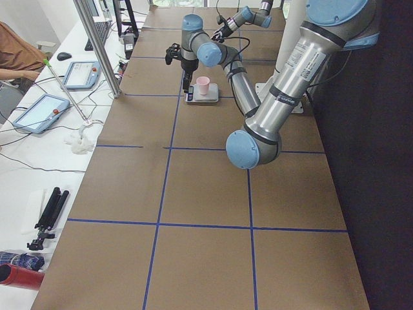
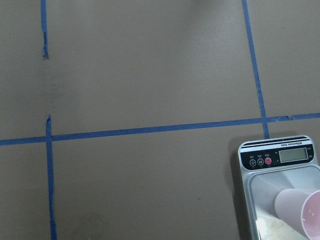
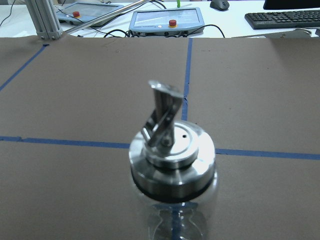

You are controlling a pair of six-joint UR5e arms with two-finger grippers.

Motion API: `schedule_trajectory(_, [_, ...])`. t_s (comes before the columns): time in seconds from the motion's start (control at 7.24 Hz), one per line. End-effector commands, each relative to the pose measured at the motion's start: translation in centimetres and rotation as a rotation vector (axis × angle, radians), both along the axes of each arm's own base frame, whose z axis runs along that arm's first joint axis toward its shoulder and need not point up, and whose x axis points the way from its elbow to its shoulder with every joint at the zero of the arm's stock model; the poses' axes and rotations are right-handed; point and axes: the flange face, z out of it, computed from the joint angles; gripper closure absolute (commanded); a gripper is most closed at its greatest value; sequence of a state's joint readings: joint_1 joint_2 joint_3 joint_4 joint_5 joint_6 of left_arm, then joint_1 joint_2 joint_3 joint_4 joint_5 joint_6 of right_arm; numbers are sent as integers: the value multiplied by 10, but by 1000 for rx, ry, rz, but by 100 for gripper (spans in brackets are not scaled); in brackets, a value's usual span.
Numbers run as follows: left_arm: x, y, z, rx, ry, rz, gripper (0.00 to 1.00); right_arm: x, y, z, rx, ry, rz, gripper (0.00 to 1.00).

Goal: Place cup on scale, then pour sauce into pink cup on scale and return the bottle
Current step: 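Release the cup and raise the left gripper while the right gripper grasps the glass bottle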

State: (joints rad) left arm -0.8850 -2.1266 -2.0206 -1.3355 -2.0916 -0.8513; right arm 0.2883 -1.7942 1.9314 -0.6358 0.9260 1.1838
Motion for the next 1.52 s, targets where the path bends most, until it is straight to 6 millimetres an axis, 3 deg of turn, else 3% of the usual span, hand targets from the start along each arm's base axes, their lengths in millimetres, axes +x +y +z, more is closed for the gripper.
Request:
schedule_trajectory(0.0, [-2,-1,4,7,-7,4,0,-22,-9,9,52,53,17,0])
schedule_trajectory(0.69, [-2,-3,5,5,-10,3,0,-19,-12,18,65,81,47,0])
schedule_trajectory(1.38, [-1,-4,8,3,-14,1,0,-30,-15,33,65,107,51,0])
